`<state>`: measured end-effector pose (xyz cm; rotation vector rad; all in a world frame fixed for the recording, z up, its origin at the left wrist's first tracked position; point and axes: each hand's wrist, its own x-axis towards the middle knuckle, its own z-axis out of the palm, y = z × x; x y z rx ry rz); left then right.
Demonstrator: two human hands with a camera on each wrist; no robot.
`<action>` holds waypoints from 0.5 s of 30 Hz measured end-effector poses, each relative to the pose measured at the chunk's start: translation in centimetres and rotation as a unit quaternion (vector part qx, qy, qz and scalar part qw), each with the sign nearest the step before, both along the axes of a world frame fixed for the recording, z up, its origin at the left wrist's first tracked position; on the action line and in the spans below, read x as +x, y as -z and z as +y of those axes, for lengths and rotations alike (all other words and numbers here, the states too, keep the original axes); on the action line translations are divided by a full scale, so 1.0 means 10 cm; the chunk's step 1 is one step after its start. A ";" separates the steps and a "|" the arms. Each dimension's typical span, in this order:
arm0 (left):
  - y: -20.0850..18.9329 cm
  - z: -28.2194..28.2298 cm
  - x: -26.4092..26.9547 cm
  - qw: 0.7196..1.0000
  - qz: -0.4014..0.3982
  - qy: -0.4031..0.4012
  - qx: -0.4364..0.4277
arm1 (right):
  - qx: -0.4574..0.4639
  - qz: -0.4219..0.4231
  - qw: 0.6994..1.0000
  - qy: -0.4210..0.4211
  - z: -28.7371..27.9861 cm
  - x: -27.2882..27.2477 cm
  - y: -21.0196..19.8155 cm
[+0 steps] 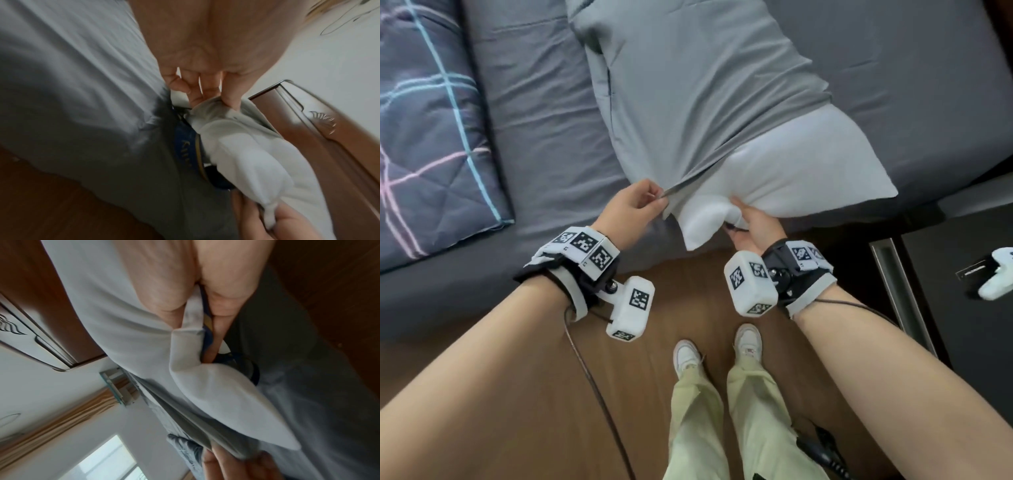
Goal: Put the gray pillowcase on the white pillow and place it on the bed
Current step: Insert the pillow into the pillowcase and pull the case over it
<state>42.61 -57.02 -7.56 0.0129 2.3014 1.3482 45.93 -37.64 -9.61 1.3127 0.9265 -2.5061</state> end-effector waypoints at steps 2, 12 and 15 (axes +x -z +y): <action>-0.10 -0.04 0.01 0.999 -0.008 -0.007 0.042 | 0.000 0.029 1.000 0.009 0.00 -0.14 -0.07; 0.05 -0.23 -0.22 0.981 0.084 -0.143 -0.104 | -0.010 0.044 0.998 -0.044 0.03 0.02 -0.12; 0.06 -0.21 -0.30 0.972 0.081 -0.216 -0.047 | -0.015 0.053 0.998 -0.036 0.05 0.04 -0.19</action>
